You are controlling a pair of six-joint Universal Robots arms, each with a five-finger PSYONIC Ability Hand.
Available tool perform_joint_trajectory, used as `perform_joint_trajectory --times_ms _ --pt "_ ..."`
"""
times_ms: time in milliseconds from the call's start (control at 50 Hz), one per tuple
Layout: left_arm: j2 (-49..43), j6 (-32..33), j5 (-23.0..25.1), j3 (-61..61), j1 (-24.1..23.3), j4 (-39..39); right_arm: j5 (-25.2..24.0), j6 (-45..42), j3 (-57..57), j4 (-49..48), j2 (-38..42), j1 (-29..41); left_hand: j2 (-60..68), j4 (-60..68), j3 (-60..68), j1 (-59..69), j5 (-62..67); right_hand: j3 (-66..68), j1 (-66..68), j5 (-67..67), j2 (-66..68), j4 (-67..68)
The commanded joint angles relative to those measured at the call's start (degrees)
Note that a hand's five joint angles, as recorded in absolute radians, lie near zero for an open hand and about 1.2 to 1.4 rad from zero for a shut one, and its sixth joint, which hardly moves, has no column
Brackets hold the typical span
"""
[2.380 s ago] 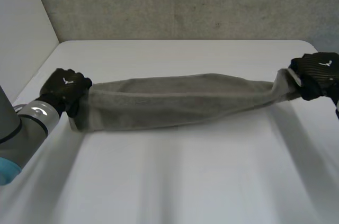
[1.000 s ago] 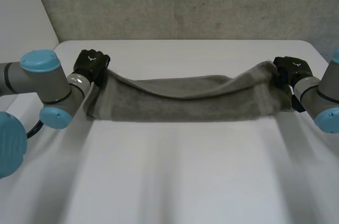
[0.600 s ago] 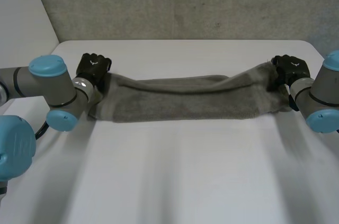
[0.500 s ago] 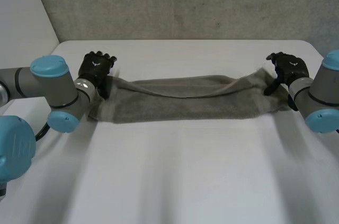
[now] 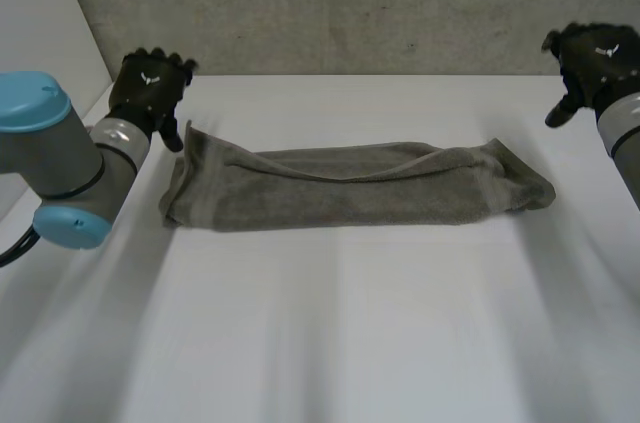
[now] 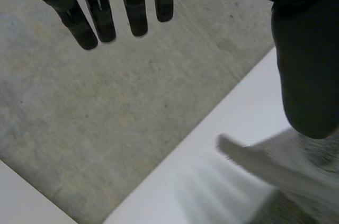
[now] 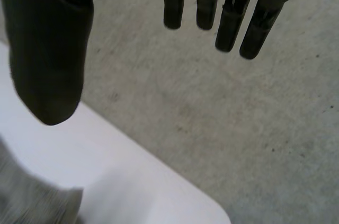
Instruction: Fold the towel.
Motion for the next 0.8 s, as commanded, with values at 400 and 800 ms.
perform_joint_trajectory --times_ms 400,800 --pt "2.74 10.02 3.13 -16.87 0.92 -1.61 -4.80 -9.70 5.98 7.96 6.11 -2.29 7.40 8.03 7.44 7.94 -2.86 13.04 12.78 12.39 12.99 13.15" --pt "-4.82 10.37 3.13 -11.33 1.36 -0.73 -2.96 -15.50 -1.40 5.58 16.65 -1.76 30.58 31.21 30.62 31.12 20.32 59.58 59.32 58.92 59.53 59.68"
